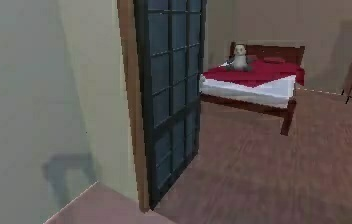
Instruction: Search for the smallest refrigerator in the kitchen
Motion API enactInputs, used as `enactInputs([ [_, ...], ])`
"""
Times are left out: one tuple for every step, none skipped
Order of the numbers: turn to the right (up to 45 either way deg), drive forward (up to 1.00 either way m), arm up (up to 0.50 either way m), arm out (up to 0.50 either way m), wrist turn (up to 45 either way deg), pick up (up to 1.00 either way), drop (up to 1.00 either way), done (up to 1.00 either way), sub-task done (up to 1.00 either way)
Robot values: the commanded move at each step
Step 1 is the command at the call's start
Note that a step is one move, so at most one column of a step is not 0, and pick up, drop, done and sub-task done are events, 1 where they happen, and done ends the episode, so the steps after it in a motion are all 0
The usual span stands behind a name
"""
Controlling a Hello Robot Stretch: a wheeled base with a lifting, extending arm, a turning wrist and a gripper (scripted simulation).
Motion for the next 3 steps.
enactInputs([
  [-45.0, 0.00, 0.00, 0.00, 0.0, 0.00, 0.00, 0.00, 0.00],
  [-45.0, 0.00, 0.00, 0.00, 0.0, 0.00, 0.00, 0.00, 0.00],
  [-45.0, 0.00, 0.00, 0.00, 0.0, 0.00, 0.00, 0.00, 0.00],
])
